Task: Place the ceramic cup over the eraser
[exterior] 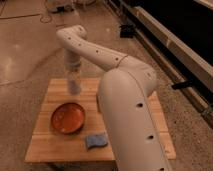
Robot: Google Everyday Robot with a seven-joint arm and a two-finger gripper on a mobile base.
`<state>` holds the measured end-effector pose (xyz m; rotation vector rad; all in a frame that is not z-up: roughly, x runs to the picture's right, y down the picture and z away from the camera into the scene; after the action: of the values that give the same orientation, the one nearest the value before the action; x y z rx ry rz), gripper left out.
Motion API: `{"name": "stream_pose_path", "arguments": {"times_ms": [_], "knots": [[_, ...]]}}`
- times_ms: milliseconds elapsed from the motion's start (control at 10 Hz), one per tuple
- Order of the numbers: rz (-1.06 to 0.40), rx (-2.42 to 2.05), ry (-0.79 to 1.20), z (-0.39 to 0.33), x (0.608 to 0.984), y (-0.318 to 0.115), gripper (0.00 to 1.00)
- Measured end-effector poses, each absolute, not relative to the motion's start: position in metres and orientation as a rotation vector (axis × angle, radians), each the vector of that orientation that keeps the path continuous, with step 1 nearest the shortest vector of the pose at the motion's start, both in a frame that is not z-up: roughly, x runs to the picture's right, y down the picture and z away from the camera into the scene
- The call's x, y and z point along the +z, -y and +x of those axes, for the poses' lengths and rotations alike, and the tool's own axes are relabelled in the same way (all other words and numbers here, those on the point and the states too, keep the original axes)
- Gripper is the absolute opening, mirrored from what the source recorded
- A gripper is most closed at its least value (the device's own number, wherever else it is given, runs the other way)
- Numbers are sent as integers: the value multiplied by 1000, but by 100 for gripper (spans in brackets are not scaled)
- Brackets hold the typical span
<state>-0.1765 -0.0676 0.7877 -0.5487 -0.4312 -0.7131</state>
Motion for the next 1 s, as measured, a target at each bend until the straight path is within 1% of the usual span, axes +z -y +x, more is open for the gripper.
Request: {"name": "stream_pose_path", "arguments": {"times_ms": [400,700,1000], "knots": [[-541,-746,450,-170,770,71,0],[-512,-720,461,-144,759,73,0],[-502,-714,484,-127,742,61,0]]}}
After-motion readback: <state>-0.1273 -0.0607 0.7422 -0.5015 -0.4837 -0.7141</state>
